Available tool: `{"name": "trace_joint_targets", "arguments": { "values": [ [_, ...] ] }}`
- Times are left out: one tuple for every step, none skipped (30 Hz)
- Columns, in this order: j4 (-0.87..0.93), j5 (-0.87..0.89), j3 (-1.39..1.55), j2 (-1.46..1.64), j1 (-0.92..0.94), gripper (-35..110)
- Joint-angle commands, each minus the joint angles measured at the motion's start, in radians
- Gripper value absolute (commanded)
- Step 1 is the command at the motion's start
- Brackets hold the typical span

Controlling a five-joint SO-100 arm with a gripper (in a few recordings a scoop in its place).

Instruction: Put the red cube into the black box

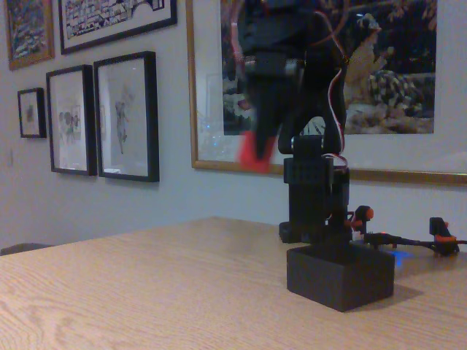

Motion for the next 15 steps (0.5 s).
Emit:
{"name": "trace_joint_targets", "arguments": {
  "values": [
    [0.028,0.106,0.035,0.103,0.11,-15],
    [0.032,0.117,0.041,0.12,0.14,-14],
    [0.034,0.126,0.046,0.127,0.169,-14],
    [0.028,0.129,0.049,0.127,0.201,-14],
    [0.02,0.129,0.048,0.115,0.23,-14],
    [0.011,0.13,0.044,0.097,0.256,-15],
    [0.0,0.132,0.043,0.078,0.285,-15],
    [-0.009,0.126,0.044,0.061,0.313,-15],
    [-0.02,0.117,0.051,0.049,0.341,-16],
    [-0.032,0.106,0.063,0.041,0.364,-16],
    [-0.048,0.098,0.081,0.038,0.38,-16],
    [-0.064,0.087,0.101,0.038,0.393,-16],
    [-0.083,0.078,0.121,0.034,0.397,-16],
    [-0.101,0.072,0.14,0.025,0.397,-16],
    [-0.12,0.069,0.16,0.015,0.394,-16]
  ]
}}
